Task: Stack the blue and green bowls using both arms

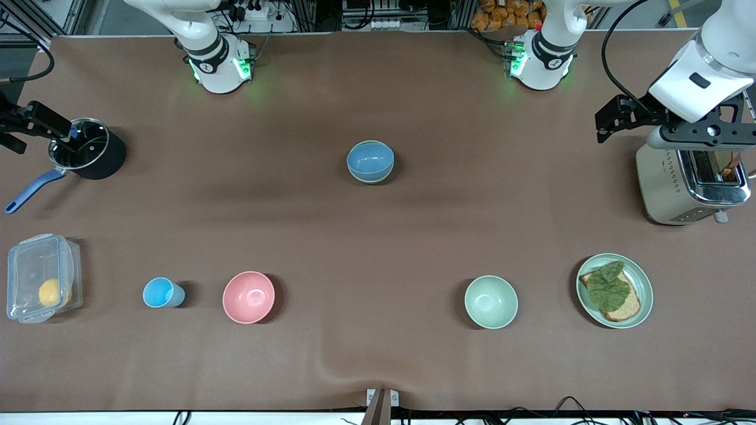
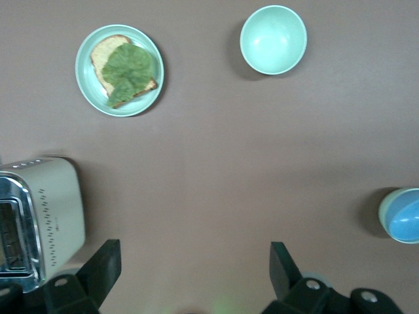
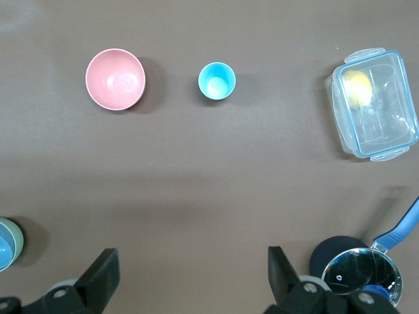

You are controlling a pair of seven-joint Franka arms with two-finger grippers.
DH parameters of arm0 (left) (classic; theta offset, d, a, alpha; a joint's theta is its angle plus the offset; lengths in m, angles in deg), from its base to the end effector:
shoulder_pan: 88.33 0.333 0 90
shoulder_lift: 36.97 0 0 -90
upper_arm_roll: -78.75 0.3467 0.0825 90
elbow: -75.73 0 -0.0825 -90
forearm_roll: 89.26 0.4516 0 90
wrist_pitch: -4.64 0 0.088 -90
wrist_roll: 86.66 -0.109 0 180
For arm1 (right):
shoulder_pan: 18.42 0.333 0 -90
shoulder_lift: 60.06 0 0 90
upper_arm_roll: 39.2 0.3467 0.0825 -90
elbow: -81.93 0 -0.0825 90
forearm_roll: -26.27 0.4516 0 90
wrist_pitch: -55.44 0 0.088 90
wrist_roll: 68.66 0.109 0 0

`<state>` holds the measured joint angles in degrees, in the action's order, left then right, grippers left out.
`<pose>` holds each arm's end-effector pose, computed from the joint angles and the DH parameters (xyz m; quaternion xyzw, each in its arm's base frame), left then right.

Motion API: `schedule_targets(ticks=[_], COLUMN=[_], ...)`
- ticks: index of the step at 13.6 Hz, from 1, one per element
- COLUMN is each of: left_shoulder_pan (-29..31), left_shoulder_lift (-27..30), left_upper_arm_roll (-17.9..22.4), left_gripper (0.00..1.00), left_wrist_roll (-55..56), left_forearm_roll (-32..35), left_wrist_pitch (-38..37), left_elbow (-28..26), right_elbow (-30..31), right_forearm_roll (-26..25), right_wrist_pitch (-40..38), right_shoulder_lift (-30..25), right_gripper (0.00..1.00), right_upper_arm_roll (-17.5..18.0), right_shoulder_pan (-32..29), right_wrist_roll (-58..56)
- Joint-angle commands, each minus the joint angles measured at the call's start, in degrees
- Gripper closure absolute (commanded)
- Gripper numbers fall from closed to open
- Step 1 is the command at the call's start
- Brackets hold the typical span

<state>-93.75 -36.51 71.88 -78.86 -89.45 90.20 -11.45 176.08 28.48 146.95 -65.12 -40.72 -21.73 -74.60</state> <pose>0.5975 -0.1309 0.6778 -0.9992 0.0393 0.0102 0.0006 0.5925 -0.0467 0.6702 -0.9995 -0.0096 -0.0229 0.0184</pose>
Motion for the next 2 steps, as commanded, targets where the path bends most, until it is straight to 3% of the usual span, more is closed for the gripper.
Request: schedule_targets(ticks=[1, 2], left_shoulder_pan=[0.6, 0.6], left_shoulder_lift=[-0.1, -0.1], left_upper_arm_roll=[0.4, 0.5], left_gripper=[0.0, 0.0], left_wrist_roll=[-1.7, -1.7], left_forearm_roll=[-2.0, -1.8], left_wrist_pitch=[-1.2, -1.2], left_elbow=[1.0, 1.0], right_elbow=[1.0, 0.9], right_forearm_roll=[-0.9, -0.9], right_wrist_pitch=[-0.7, -0.7], right_shoulder_lift=[-1.3, -1.3], right_gripper=[0.0, 0.0], right_upper_arm_roll=[-0.1, -0.1], right_shoulder_pan=[-0.2, -0.2], right_wrist_roll=[-0.6, -0.5])
